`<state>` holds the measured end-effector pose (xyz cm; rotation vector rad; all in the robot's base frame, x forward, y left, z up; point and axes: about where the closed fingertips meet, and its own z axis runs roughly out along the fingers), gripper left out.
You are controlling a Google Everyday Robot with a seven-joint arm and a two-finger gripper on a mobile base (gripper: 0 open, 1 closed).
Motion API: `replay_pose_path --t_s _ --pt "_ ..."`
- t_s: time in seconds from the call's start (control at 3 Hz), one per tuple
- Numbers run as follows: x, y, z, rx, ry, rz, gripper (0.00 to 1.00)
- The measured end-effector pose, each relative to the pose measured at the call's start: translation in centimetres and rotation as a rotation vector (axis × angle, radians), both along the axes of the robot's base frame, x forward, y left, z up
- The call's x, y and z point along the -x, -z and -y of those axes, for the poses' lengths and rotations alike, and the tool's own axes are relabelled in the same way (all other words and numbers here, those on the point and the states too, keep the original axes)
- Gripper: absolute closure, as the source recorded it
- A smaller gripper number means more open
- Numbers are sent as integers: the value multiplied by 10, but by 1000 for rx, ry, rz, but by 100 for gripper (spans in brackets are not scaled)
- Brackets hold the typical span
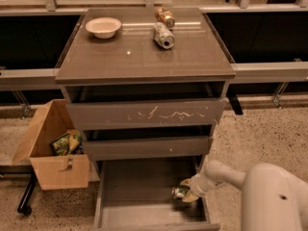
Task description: Pick green can from bottom drawer and place on counter
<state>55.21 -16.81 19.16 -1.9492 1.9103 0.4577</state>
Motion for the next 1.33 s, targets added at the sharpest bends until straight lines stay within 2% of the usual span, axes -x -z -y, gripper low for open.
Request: replay_pose_path --t_s 0.33,0.67,1.0,1.33 --pt "13 -60 2 -190 -10 20 100" --pt "28 -64 2 -225 -23 -7 100" --pt "28 -64 2 -225 -23 -7 100" --pt "45 -100 -14 -185 -97 17 100"
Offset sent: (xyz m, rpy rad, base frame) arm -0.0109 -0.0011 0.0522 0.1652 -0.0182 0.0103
